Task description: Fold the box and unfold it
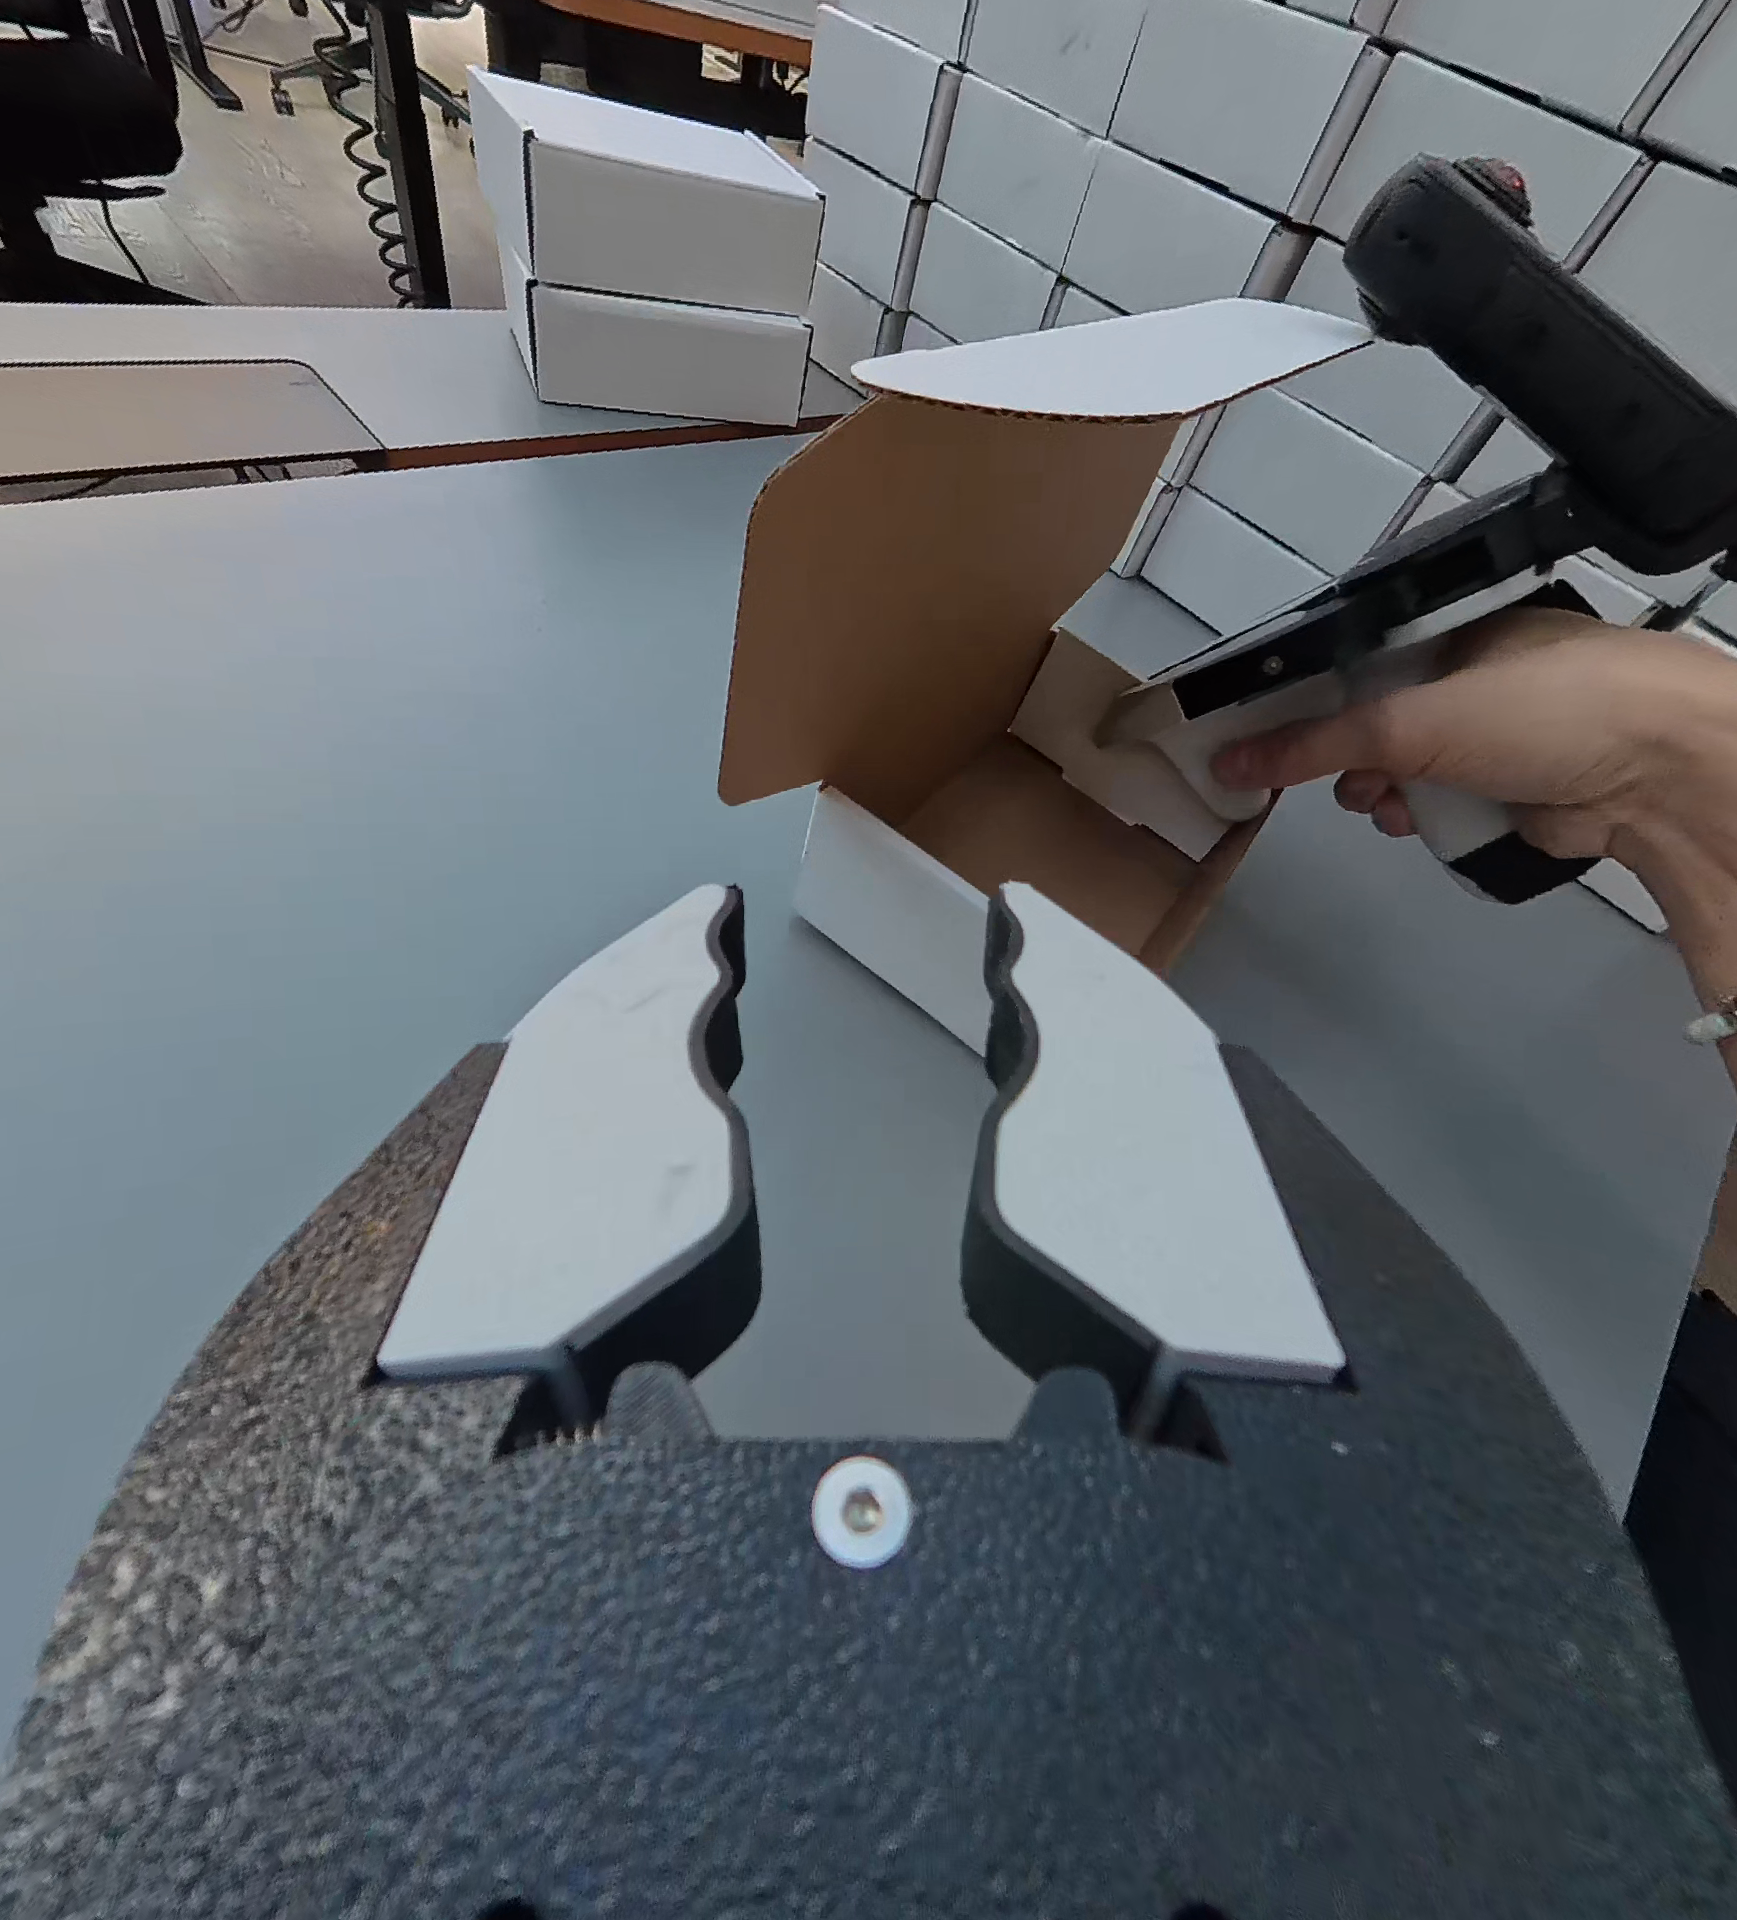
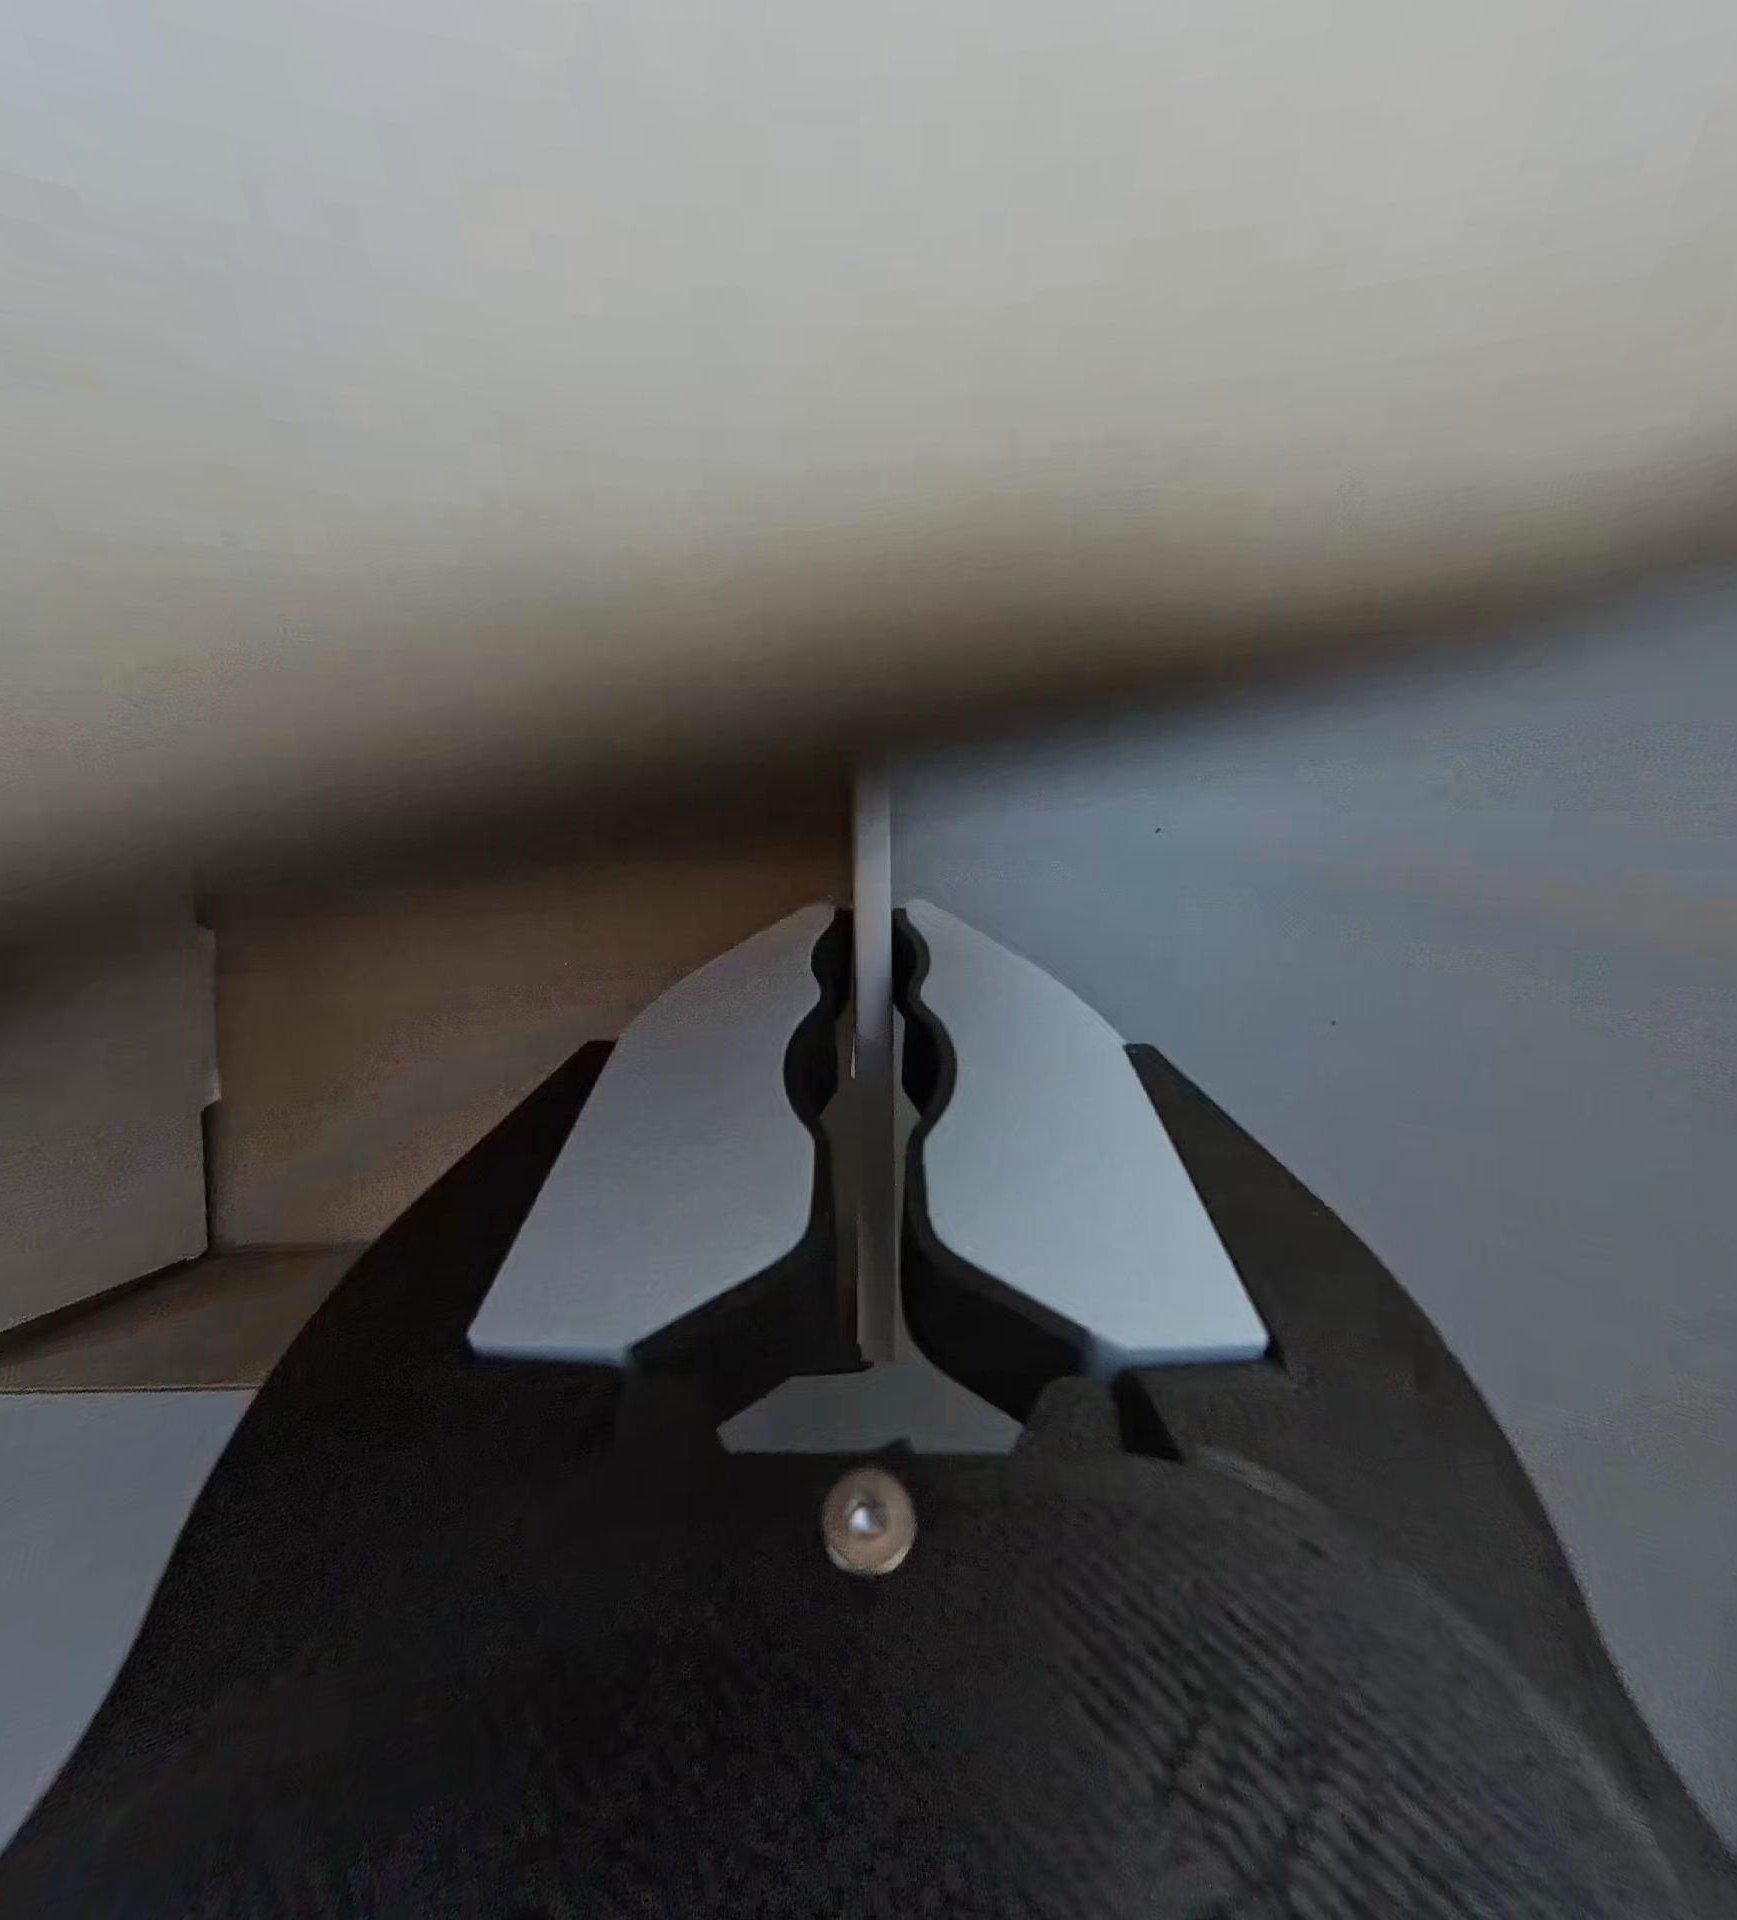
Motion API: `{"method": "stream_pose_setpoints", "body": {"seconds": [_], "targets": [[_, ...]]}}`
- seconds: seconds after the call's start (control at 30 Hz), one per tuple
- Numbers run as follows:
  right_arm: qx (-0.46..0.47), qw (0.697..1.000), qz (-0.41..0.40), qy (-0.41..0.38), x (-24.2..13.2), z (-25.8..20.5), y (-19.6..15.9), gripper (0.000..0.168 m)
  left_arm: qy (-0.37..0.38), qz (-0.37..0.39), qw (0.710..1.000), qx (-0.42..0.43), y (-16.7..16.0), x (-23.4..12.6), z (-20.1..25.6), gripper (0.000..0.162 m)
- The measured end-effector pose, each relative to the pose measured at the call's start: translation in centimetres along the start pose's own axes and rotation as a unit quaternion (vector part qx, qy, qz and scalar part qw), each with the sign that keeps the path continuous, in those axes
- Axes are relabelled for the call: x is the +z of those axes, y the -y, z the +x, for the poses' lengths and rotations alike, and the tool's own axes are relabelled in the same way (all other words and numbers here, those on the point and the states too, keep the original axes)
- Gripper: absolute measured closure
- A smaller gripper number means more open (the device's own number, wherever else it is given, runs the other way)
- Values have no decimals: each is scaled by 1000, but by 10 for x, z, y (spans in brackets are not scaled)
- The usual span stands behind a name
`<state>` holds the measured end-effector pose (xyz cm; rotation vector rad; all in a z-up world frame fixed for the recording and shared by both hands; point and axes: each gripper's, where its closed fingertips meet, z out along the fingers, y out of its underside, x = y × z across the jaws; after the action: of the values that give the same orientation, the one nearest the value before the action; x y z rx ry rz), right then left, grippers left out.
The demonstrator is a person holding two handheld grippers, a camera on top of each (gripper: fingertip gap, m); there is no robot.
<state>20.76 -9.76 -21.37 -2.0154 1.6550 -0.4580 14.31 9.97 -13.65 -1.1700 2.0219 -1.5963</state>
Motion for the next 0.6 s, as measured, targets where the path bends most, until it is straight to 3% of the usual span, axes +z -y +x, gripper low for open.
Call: {"method": "stream_pose_setpoints", "body": {"seconds": [0.03,0.1,0.17,0.33,0.47,0.6], "targets": [[1,1000,7,12,-1,-3,-1,158,-3,-2,1000,2,0,3,1,118],[6,998,34,58,-7,-15,-2,126,-7,-8,1000,18,0,6,2,118],[-10,993,60,102,-18,-21,-4,109,-6,-9,999,42,0,8,0,116],[-75,979,147,116,-51,10,1,82,-14,-1,992,125,8,16,-7,114],[-166,935,271,156,-71,24,30,94,-71,6,978,197,24,34,-7,103],[-210,899,321,210,-75,31,57,102,-121,33,968,215,45,48,-14,101]]}}
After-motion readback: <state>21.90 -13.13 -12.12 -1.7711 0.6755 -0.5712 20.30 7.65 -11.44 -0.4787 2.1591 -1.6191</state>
